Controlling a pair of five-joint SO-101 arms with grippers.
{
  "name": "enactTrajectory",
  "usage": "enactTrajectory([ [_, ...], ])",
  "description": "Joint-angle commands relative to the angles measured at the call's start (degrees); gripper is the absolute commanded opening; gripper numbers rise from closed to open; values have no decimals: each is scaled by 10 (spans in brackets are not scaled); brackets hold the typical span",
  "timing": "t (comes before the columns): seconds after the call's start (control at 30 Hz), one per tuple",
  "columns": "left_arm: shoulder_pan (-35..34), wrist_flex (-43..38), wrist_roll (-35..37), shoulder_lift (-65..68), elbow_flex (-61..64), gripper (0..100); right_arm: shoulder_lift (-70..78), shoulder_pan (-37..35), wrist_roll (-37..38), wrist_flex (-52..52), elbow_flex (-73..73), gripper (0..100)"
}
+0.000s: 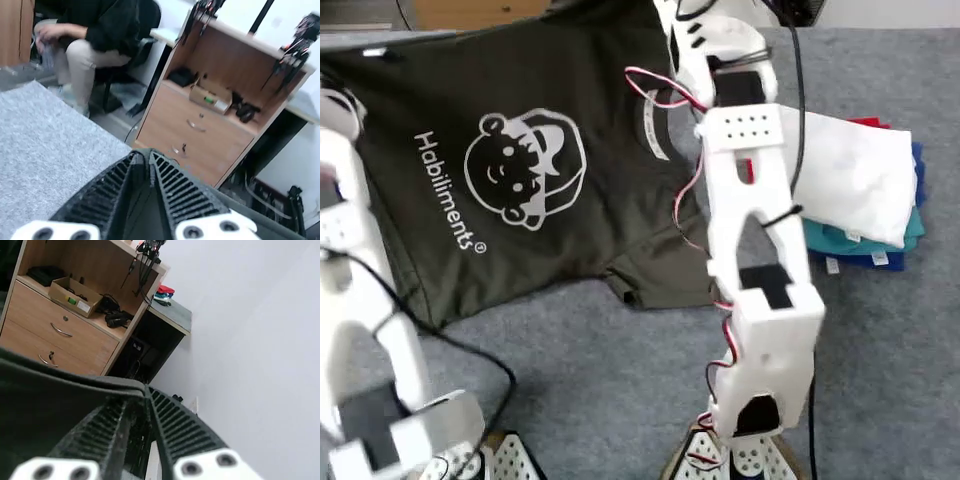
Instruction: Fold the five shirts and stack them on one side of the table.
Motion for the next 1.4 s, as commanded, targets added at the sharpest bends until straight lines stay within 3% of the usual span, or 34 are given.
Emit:
enactTrajectory([
  [0.0, 16, 91, 3, 52, -141, 19, 35, -14, 7, 81, -145, 2],
  [0.2, 32, 267, 2, 58, -154, 19, 81, -20, 8, 310, -293, 2],
  [0.33, 18, 383, -16, 58, -158, 19, 81, -19, 13, 517, -371, 2],
  [0.53, 18, 538, -118, 26, -135, 19, 84, -42, 130, 823, -465, 2],
  [0.67, 13, 540, -124, -11, -54, 19, 64, -37, 101, 821, -458, 2],
  [0.83, 34, 531, -143, -77, 90, 19, 9, -36, 90, 821, -336, 2],
  [1.1, 23, 445, -152, -156, 295, 19, -141, -40, 92, 809, -30, 2],
  [1.37, 13, 404, -152, -143, 364, 19, -347, -33, 89, 651, 357, 2],
])
